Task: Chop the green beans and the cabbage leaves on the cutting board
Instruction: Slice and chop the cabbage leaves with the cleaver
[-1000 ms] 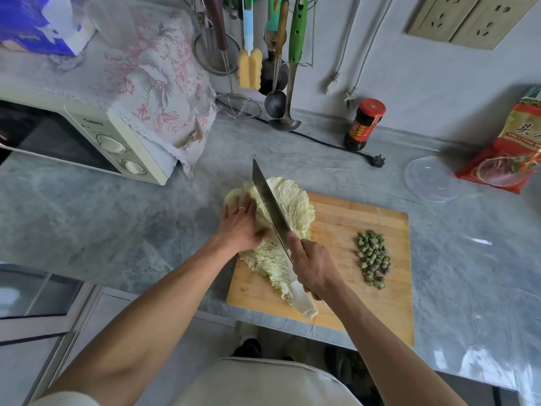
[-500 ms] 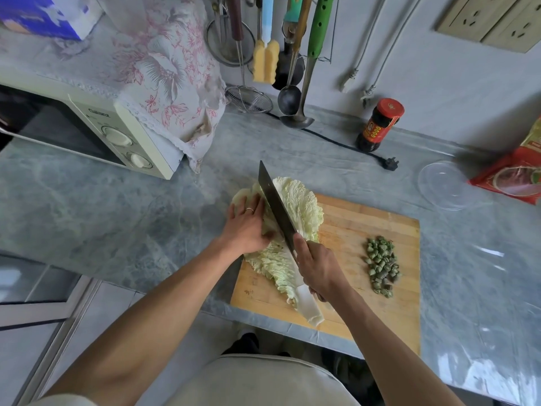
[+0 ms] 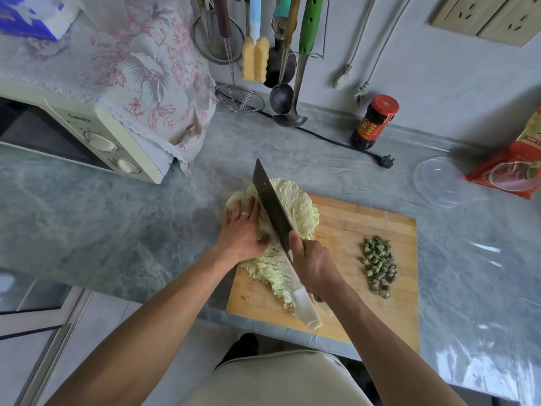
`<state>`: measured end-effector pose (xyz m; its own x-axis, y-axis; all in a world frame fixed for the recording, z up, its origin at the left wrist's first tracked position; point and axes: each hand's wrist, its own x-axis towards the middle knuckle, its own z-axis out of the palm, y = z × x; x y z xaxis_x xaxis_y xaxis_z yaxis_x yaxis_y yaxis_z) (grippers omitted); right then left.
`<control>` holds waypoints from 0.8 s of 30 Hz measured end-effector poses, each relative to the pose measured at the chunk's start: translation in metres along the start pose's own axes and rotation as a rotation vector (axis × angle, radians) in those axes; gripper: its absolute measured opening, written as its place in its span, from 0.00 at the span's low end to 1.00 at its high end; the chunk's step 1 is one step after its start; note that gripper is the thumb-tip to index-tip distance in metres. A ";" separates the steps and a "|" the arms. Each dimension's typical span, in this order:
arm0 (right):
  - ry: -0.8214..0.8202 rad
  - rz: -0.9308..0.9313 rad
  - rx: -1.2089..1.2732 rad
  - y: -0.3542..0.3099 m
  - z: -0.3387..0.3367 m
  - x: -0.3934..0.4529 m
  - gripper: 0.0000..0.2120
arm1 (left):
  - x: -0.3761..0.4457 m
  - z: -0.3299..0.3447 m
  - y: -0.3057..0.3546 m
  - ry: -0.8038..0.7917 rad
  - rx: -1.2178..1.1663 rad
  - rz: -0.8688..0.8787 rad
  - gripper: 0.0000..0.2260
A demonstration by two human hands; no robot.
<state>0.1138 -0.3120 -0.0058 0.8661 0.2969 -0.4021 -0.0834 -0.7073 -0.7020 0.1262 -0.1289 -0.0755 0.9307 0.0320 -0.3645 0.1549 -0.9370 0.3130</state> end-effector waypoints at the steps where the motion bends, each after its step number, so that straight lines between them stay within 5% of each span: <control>1: 0.000 -0.010 0.003 -0.001 0.002 -0.001 0.29 | 0.000 -0.001 0.001 0.003 0.008 -0.001 0.44; 24: -0.020 -0.036 -0.070 -0.007 0.005 0.016 0.30 | -0.004 -0.003 0.008 0.026 0.007 -0.038 0.40</control>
<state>0.1254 -0.2986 -0.0100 0.8579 0.3351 -0.3896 -0.0172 -0.7390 -0.6735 0.1243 -0.1356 -0.0688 0.9323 0.0764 -0.3534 0.1880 -0.9374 0.2931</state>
